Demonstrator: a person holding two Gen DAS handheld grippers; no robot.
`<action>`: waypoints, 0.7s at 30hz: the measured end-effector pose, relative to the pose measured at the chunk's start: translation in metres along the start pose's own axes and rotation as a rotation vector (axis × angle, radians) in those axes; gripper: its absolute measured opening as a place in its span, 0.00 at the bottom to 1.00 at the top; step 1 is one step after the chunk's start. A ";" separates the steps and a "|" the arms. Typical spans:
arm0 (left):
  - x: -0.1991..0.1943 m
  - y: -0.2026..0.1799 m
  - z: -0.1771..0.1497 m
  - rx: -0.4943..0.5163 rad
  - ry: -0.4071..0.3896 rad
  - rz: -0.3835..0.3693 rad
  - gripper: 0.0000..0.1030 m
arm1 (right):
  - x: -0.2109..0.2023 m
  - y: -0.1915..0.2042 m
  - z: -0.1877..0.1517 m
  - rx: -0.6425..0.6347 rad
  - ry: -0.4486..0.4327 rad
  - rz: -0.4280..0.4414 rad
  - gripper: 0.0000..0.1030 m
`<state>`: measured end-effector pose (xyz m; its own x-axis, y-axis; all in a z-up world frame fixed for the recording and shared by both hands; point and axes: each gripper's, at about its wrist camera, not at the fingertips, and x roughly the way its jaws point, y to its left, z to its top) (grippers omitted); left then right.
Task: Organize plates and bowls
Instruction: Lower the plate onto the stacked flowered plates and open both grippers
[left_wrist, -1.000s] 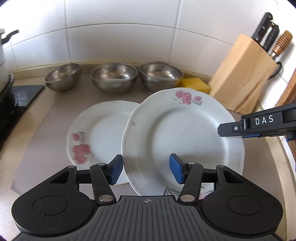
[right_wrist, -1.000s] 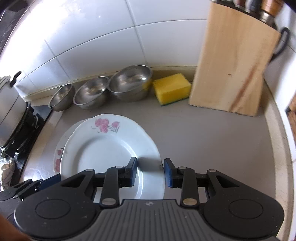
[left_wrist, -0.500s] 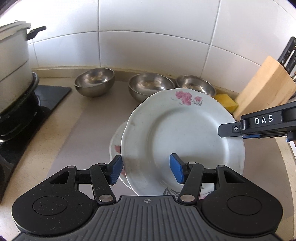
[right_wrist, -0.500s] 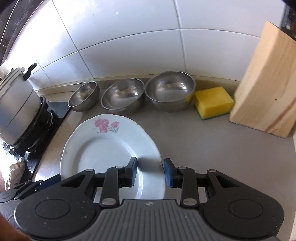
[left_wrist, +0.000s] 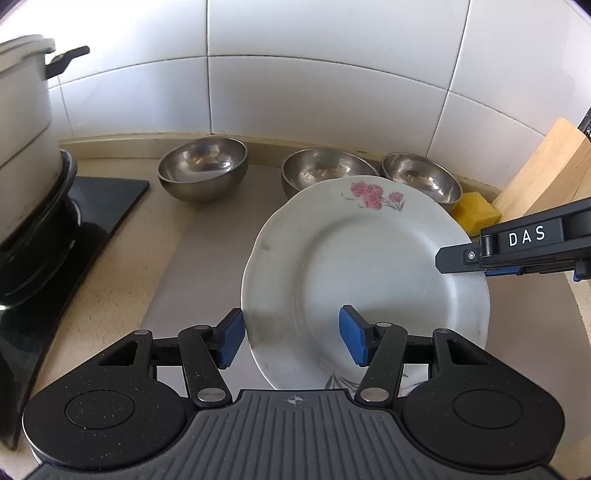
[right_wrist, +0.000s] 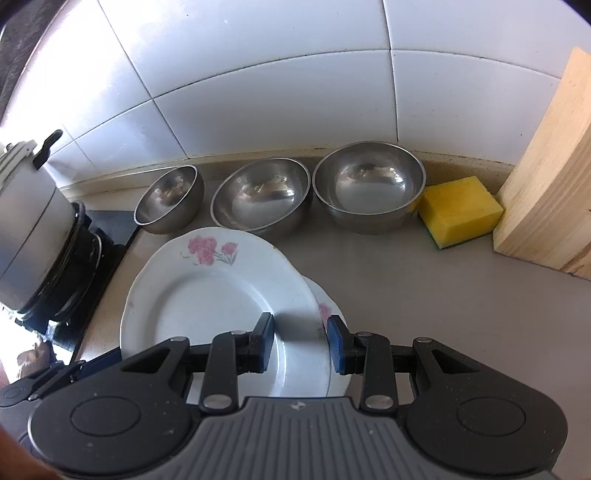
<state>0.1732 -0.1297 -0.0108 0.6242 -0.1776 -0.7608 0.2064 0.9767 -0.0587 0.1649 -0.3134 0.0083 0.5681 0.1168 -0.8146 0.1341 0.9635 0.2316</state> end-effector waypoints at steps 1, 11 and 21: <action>0.002 0.002 0.002 0.002 0.002 -0.002 0.55 | 0.002 0.001 0.001 0.003 0.002 -0.003 0.13; 0.017 0.014 0.008 0.023 0.031 -0.016 0.55 | 0.018 0.011 0.005 0.025 0.028 -0.031 0.13; 0.033 0.011 0.007 0.040 0.064 -0.040 0.55 | 0.032 0.004 0.000 0.043 0.071 -0.065 0.13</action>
<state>0.2014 -0.1253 -0.0322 0.5661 -0.2070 -0.7979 0.2612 0.9631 -0.0646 0.1841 -0.3053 -0.0170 0.4984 0.0723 -0.8639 0.2048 0.9585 0.1984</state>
